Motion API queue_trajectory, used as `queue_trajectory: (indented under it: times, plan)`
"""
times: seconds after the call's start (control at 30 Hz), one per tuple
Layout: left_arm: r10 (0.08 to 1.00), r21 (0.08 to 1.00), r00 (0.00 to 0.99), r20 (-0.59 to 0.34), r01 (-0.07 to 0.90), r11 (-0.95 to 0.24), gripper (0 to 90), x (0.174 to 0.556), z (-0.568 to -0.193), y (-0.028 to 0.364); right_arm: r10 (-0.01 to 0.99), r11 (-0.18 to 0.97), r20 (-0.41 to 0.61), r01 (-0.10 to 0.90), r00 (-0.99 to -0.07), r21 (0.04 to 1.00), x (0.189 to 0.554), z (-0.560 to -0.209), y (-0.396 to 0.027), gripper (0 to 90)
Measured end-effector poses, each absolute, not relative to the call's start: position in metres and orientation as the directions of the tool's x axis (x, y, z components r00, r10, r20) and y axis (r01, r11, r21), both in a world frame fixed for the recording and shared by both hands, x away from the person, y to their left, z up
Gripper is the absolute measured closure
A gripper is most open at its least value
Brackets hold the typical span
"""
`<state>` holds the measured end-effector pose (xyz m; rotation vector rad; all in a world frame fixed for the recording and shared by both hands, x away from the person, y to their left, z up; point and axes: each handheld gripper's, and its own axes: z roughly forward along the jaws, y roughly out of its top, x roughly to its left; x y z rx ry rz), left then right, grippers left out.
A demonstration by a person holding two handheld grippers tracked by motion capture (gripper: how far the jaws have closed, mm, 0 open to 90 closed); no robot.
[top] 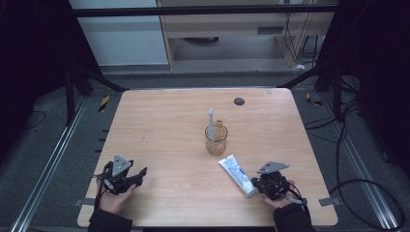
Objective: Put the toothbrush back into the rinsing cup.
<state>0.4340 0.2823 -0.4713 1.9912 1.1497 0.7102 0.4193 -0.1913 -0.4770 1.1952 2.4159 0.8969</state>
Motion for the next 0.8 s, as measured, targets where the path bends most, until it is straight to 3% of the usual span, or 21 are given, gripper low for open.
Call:
queue_trajectory:
  times: [0.3, 0.8]
  plan:
    - [0.885, 0.799, 0.454, 0.104, 0.491, -0.346, 38.2, 0.436, -0.472, 0.282, 0.819, 0.425, -0.012, 0.593, -0.574, 0.684, 0.422, -0.463, -0.199, 83.0]
    - [0.882, 0.795, 0.458, 0.109, 0.493, -0.355, 37.9, 0.438, -0.473, 0.281, 0.838, 0.401, -0.022, 0.589, -0.545, 0.701, 0.429, -0.437, -0.193, 61.3]
